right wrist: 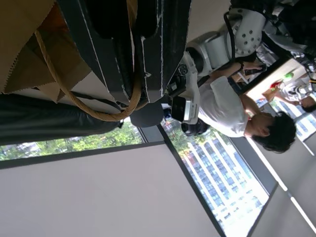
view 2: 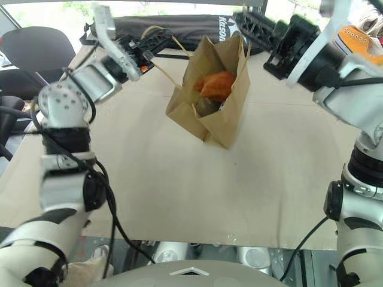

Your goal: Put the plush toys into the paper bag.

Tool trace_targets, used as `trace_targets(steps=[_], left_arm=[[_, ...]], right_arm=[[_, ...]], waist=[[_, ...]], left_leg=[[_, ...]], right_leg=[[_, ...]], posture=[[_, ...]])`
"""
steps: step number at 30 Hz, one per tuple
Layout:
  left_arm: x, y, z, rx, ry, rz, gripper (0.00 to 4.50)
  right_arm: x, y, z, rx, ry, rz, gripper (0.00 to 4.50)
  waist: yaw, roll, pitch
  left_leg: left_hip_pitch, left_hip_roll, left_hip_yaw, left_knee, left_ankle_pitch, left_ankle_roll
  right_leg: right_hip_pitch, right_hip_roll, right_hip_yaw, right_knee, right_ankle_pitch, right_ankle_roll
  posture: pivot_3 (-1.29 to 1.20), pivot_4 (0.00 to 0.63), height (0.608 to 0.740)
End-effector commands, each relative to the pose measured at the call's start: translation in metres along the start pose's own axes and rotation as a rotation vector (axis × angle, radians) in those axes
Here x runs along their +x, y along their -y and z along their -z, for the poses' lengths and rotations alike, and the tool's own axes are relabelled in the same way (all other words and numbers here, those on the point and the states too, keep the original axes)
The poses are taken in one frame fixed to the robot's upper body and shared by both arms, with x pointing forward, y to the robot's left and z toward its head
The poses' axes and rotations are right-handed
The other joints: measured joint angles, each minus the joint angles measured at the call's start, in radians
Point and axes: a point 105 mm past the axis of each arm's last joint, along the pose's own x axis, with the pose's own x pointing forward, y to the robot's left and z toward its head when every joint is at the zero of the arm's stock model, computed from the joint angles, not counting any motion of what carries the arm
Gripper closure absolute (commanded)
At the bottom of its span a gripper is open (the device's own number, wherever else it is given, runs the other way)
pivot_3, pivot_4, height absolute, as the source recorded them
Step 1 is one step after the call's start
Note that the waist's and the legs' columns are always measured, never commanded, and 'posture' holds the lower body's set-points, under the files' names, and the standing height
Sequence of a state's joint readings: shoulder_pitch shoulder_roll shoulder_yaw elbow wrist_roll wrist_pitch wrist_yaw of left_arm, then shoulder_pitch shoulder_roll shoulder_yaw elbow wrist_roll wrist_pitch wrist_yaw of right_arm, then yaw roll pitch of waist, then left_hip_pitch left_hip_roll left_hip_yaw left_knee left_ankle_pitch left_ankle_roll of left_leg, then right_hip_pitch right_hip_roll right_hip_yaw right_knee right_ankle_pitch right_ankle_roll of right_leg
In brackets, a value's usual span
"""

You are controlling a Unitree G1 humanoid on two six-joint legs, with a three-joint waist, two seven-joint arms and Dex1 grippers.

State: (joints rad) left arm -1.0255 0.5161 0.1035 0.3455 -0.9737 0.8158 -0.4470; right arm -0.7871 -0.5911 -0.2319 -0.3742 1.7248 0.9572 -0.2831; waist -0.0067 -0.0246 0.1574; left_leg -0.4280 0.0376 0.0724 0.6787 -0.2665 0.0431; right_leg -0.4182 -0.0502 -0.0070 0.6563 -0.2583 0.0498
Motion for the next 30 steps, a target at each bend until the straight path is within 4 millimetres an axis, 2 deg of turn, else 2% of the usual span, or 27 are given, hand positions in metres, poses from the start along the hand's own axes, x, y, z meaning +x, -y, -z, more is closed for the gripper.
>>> trace_targets(steps=[1,2,4,5,6,9,14,17,19,20,24,25,27,30], left_arm=[[0.013,-0.003,0.011,0.177,-0.116,0.050,4.50],[0.016,-0.005,0.013,0.205,-0.139,0.061,4.50],[0.021,-0.004,0.016,0.296,-0.176,0.102,4.50],[0.023,-0.002,0.016,0.328,-0.184,0.126,4.50],[0.025,-0.001,0.016,0.356,-0.190,0.144,4.50],[0.027,-0.001,0.020,0.458,-0.216,0.178,4.50],[0.021,0.016,0.019,0.498,-0.172,0.304,4.50],[0.016,0.021,0.015,0.481,-0.153,0.320,3.53],[0.013,0.023,0.016,0.484,-0.152,0.322,2.50],[0.010,0.026,0.016,0.468,-0.150,0.337,2.13],[-0.009,0.029,0.021,0.441,-0.176,0.350,0.17],[-0.013,0.029,0.021,0.428,-0.172,0.352,0.00],[-0.022,0.027,0.022,0.429,-0.187,0.350,0.00],[-0.036,0.026,0.025,0.432,-0.217,0.361,0.00]], right_arm=[[-0.003,0.002,0.006,-0.061,-0.012,0.029,4.20],[-0.004,0.006,0.008,-0.048,-0.009,0.034,3.91],[-0.009,0.013,0.011,-0.069,-0.027,0.066,3.04],[-0.012,0.018,0.013,-0.087,-0.041,0.094,2.92],[-0.015,0.022,0.013,-0.101,-0.049,0.113,2.25],[-0.027,0.022,0.016,-0.181,-0.107,0.120,1.02],[-0.053,0.029,0.016,-0.307,-0.202,0.183,1.02],[-0.067,0.026,0.010,-0.326,-0.209,0.182,0.92],[-0.074,0.021,0.006,-0.334,-0.209,0.172,0.92],[-0.079,0.017,0.006,-0.337,-0.216,0.161,0.92],[-0.098,0.001,0.012,-0.295,-0.259,0.094,0.92],[-0.100,0.002,0.013,-0.294,-0.267,0.105,1.31],[-0.105,0.005,0.017,-0.304,-0.294,0.129,1.65],[-0.111,0.013,0.023,-0.332,-0.341,0.169,3.19]], waist=[[0.000,0.000,0.000],[-0.001,0.000,0.000],[-0.003,0.000,0.000],[-0.003,0.000,0.000],[-0.003,0.000,0.000],[-0.001,0.000,0.001],[0.001,0.000,0.001],[0.002,0.000,0.001],[0.002,0.000,0.001],[0.002,0.000,0.001],[0.002,0.000,0.001],[0.001,0.000,0.001],[0.002,0.000,0.001],[0.002,0.000,0.001]], left_leg=[[0.000,0.000,0.000,0.000,0.000,0.000],[0.000,0.000,0.001,0.000,0.000,0.001],[-0.001,0.000,0.001,0.000,0.000,0.001],[-0.002,0.000,0.001,0.000,0.000,0.001],[-0.004,0.000,0.001,0.000,0.000,0.001],[-0.007,0.001,0.001,0.000,0.000,0.001],[-0.007,0.001,0.002,0.000,-0.001,0.001],[-0.007,0.001,0.002,0.002,-0.001,0.002],[-0.007,0.001,0.002,0.003,-0.001,0.002],[-0.007,0.001,0.002,0.003,-0.001,0.002],[-0.006,0.002,0.001,0.004,-0.001,0.002],[-0.006,0.002,0.001,0.004,-0.001,0.002],[-0.005,0.002,0.001,0.006,-0.001,0.002],[-0.004,0.002,0.001,0.007,-0.001,0.002]], right_leg=[[0.000,0.000,0.000,-0.001,0.000,0.000],[0.000,0.000,0.001,-0.001,0.000,0.000],[-0.001,0.000,0.001,-0.002,0.000,0.000],[-0.002,0.000,0.001,-0.002,0.000,0.000],[-0.004,0.000,0.001,-0.002,0.000,0.000],[-0.007,0.000,0.001,-0.001,0.000,0.000],[-0.007,0.000,0.002,-0.002,0.000,0.000],[-0.007,0.000,0.003,-0.001,0.000,0.000],[-0.007,0.000,0.003,0.000,0.000,0.000],[-0.007,0.000,0.003,0.001,0.000,0.000],[-0.006,0.000,0.003,0.001,0.000,0.000],[-0.006,0.000,0.003,0.002,0.000,0.000],[-0.006,0.000,0.003,0.004,0.000,0.000],[-0.005,0.000,0.003,0.005,0.000,0.000]], posture=[[0.00,0.150,0.740],[0.00,0.150,0.740],[0.00,0.150,0.740],[0.00,0.150,0.740],[0.00,0.150,0.740],[0.00,0.150,0.740],[0.00,0.150,0.740],[0.00,0.150,0.740],[0.00,0.150,0.740],[0.00,0.150,0.740],[0.00,0.150,0.740],[0.00,0.150,0.740],[0.00,0.150,0.740],[0.00,0.150,0.740]])
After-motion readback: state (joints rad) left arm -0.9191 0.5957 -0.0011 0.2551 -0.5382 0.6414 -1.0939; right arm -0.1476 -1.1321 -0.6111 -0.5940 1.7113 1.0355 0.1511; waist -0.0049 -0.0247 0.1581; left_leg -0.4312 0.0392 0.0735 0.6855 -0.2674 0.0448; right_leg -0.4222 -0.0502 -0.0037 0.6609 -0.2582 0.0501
